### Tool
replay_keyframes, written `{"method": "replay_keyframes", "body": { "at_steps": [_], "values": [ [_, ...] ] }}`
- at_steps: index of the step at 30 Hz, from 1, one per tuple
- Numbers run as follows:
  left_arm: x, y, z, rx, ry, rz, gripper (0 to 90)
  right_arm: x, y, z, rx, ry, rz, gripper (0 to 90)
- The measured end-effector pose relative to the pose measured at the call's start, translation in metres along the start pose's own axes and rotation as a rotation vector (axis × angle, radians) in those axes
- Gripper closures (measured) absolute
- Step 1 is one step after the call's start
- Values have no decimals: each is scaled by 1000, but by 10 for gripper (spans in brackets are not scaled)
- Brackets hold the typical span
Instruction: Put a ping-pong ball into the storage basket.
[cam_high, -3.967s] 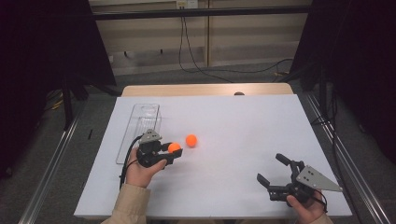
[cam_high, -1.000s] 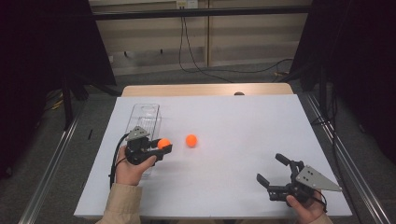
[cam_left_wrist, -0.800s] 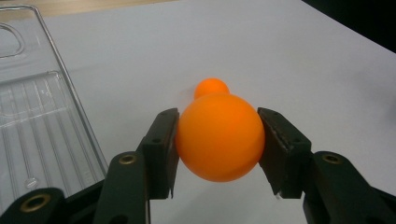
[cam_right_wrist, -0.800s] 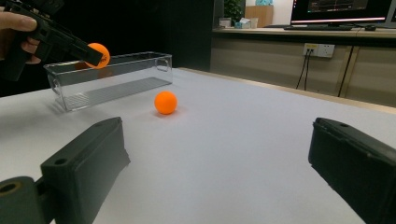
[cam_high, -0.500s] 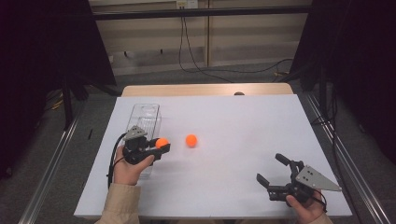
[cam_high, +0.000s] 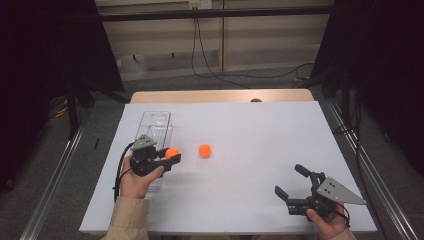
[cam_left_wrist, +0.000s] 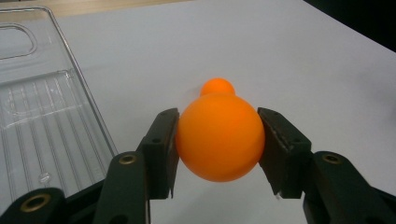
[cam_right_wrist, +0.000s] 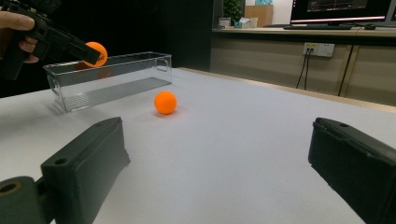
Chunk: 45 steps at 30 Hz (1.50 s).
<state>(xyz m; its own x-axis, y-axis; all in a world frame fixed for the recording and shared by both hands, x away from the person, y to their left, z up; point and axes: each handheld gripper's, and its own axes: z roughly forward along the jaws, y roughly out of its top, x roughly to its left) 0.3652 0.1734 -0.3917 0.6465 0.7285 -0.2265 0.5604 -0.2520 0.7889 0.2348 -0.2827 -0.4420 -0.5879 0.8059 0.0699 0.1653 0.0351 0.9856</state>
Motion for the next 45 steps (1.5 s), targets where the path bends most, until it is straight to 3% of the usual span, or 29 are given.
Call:
{"method": "replay_keyframes", "body": {
  "at_steps": [45],
  "values": [
    [10,-1,-12,-22,39,-18,508,0,0,0,-2,2,4,32]
  ]
}}
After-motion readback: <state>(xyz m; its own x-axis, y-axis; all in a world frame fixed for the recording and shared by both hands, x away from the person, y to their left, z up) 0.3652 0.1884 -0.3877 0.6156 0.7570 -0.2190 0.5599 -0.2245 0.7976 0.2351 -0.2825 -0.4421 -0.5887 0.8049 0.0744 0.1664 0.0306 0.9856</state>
